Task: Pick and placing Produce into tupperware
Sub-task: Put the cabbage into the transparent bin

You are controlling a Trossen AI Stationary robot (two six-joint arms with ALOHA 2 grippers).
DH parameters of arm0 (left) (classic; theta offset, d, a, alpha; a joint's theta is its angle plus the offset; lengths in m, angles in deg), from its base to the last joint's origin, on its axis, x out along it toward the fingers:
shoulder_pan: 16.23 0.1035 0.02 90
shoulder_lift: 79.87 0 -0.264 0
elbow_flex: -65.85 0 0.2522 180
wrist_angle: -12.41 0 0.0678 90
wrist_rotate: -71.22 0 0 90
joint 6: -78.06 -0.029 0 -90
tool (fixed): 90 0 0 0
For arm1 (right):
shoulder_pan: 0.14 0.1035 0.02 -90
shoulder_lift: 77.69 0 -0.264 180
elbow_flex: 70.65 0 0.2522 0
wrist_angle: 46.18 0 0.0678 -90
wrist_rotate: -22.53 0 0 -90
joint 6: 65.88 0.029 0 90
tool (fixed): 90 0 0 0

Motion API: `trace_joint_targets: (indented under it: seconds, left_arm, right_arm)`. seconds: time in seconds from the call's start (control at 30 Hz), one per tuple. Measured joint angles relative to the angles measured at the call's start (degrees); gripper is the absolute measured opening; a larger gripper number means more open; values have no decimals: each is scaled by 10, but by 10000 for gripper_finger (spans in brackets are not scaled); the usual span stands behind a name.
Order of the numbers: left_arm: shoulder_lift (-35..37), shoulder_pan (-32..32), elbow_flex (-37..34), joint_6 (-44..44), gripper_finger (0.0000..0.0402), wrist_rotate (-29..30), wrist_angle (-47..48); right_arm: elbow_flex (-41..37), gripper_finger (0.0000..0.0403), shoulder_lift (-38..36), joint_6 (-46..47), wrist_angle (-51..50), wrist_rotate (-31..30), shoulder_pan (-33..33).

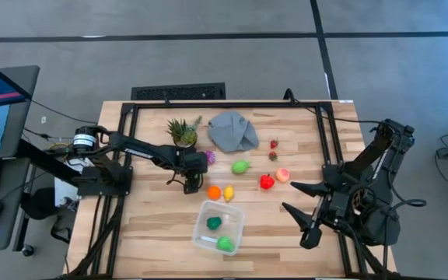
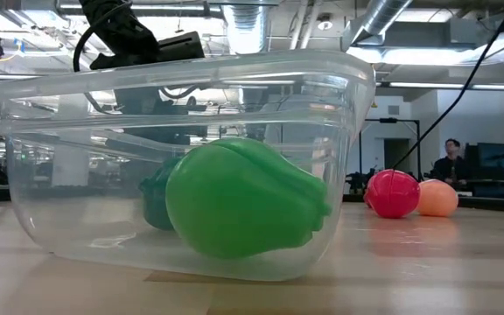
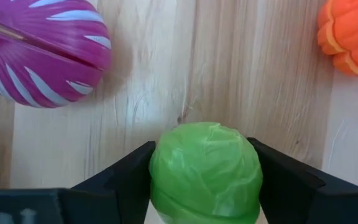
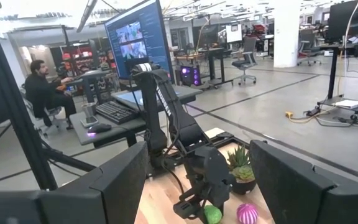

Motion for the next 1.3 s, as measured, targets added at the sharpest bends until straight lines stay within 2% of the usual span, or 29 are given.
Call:
trace_joint_targets:
  seconds: [0.13,0.33,0.53,0.8,0.97,1.3]
  left_arm:
    - [0,0,0,6,212,0,0]
    - [0,0,-1,15,228,0,0]
    - [14,1,-3,27,215,-1,9]
    - [79,1,-3,31,225,5,4]
    - [123,0,-3,45,216,7,2]
    - [209,-41,-2,88,222,38,-7]
  right_arm:
    - [0,305,0,0,0,0,0]
    - [0,305,0,0,-7,0,0]
    - [0,305,0,0,-10,0,1]
    - [0,305,0,0,-11,0,6]
    - [0,305,0,0,-11,0,12]
    - [0,305,0,7,-45,0,12]
